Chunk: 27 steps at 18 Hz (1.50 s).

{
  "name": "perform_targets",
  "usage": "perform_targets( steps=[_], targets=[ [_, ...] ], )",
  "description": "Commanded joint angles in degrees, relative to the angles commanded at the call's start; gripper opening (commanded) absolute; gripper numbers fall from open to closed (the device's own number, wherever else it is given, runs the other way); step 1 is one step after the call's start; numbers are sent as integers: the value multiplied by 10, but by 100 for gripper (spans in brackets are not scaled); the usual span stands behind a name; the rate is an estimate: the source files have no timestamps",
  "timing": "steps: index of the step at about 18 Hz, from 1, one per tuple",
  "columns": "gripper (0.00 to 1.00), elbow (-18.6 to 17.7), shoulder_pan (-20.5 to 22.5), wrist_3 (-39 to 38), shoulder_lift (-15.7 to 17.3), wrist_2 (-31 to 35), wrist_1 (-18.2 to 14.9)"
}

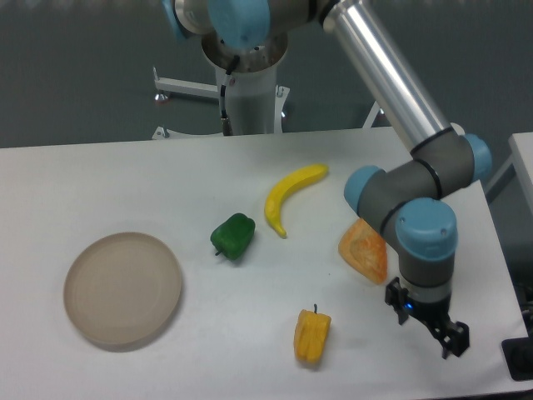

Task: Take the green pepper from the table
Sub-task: 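Move the open gripper over the green bell pepper, then lower the gripper onto the green pepper and close on it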

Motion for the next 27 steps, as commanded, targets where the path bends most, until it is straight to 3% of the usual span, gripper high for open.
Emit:
perform_targets(
  steps=[9, 14, 20, 24, 27],
  targets=[
    [100, -237, -12, -149, 174, -92, -14],
    [100, -330, -32, -197, 226, -148, -11],
    [100, -402, -76, -202, 258, -151, -4],
    [100, -418, -95, -202, 261, -150, -2],
    [100, -429, -98, -202, 256, -149, 24]
  ],
)
